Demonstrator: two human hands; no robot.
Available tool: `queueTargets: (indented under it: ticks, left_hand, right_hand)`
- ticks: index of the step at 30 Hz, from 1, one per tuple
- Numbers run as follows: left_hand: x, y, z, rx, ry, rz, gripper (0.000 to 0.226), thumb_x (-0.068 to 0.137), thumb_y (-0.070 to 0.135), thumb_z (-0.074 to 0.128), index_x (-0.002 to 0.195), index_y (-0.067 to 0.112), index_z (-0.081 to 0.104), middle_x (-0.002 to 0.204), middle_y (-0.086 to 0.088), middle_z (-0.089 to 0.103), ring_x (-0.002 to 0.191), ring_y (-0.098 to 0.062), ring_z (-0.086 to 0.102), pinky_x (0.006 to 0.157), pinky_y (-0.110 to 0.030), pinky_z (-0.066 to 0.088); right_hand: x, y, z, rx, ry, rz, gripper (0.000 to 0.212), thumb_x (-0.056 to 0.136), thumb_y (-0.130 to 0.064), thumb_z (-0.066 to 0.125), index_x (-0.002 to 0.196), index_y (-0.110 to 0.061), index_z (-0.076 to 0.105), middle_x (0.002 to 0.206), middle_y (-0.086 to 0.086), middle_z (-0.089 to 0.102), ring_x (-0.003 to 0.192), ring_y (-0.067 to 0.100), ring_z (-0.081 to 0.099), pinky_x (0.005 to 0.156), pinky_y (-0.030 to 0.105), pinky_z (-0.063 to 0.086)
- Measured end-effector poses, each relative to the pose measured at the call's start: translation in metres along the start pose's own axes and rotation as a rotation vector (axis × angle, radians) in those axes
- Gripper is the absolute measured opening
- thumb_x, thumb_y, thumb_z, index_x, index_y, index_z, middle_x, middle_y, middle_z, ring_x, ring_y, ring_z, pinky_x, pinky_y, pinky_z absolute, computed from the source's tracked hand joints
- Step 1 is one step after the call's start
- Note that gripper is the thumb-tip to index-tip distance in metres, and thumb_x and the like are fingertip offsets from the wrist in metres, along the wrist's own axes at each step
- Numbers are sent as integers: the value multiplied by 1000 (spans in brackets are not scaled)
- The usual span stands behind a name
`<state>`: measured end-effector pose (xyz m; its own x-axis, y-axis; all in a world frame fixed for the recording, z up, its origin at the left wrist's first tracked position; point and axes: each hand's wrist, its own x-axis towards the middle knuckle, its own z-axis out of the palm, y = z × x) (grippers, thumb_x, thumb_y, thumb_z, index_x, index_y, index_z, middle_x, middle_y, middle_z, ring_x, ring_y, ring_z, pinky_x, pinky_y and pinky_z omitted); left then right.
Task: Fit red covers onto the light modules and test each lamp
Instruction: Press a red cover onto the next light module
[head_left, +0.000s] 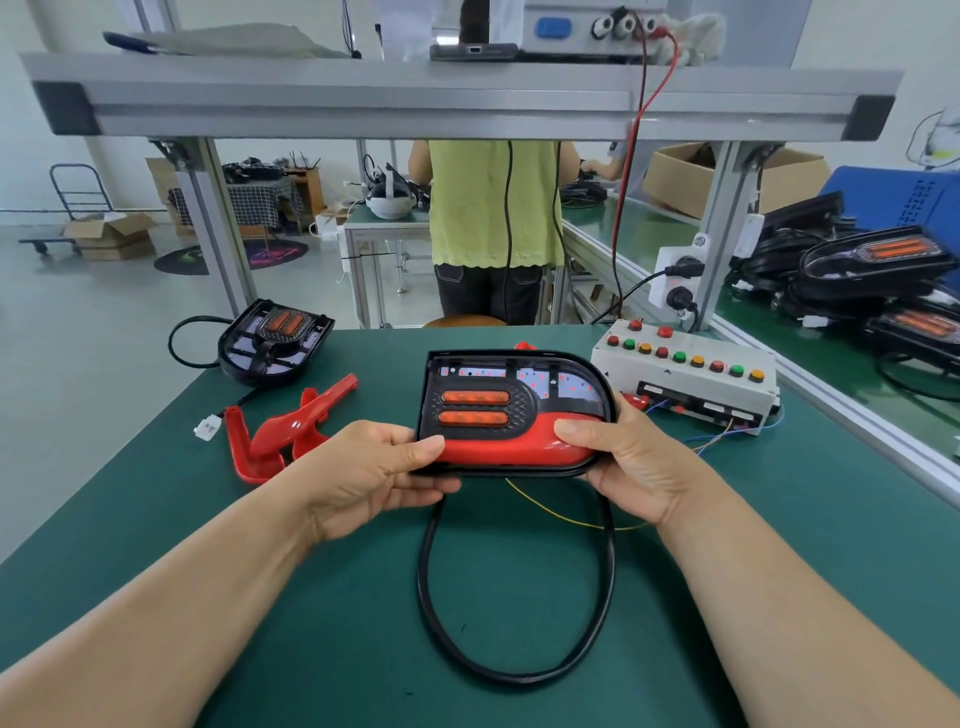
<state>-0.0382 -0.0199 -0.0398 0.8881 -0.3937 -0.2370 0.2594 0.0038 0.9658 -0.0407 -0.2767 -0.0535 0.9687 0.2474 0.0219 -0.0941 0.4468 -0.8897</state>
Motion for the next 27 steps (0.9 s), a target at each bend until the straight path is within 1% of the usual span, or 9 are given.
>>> queueTargets:
  ticks: [3,5,13,17,19,21,23,25,27]
  left_hand:
    - [3,-2,6,112,153,92,13,92,12,63,97,1,66,79,-6,74,67,-15,70,63,-24,59]
    - [3,-2,6,161,186,143,9,94,11,62,92,3,66,72,-2,71,61,-11,66,58,-21,56]
    - [3,1,1,245,120,117,27,96,17,61,111,-5,64,91,-12,67,65,-13,65,60,-21,54]
    - [0,7,-9,464,183,151,34,87,43,67,100,12,74,79,-6,72,63,-9,66,63,-21,53]
    - [0,10,-20,603,336,194,36,81,56,66,86,22,75,68,-7,70,62,-10,62,67,-28,51]
    - [2,12,-34,753,566,279,28,88,49,67,78,23,73,71,-3,69,69,-13,60,65,-28,45]
    - [2,14,-50,946,784,331,20,92,40,64,83,25,74,76,6,65,80,-16,58,61,-29,36]
    - [4,14,-66,1125,894,300,19,94,38,61,91,25,74,82,3,62,89,-23,55,64,-33,39]
    - [6,12,-80,1265,904,187,22,95,40,60,93,22,72,88,-1,58,100,-28,51,76,-39,45]
  right_hand:
    - [1,0,3,-30,-11,-27,82,62,14,75,138,-6,51,129,22,64,107,34,67,95,50,54]
    - [1,0,5,-39,-35,-54,76,64,13,73,135,-7,54,127,21,66,108,34,67,94,48,56]
    - [5,2,3,-6,-4,-72,73,59,6,80,127,-9,60,118,17,71,99,30,72,76,38,60]
    - [6,3,2,43,1,-56,61,67,5,72,126,-9,61,110,14,74,94,27,73,73,39,60]
    - [5,3,2,45,6,-43,61,68,4,71,127,-9,61,110,14,74,93,27,73,74,39,61]
    - [5,3,2,50,14,-27,62,67,2,71,127,-8,61,110,14,74,92,27,73,73,40,61]
    - [4,2,3,53,29,-4,63,68,0,71,129,-8,60,113,15,73,92,27,73,73,41,61]
    - [3,2,4,51,35,21,63,69,-2,71,131,-8,58,120,17,70,96,29,71,76,44,61]
    - [3,2,5,49,38,37,62,70,-4,70,131,-9,58,122,18,69,97,29,71,78,46,61]
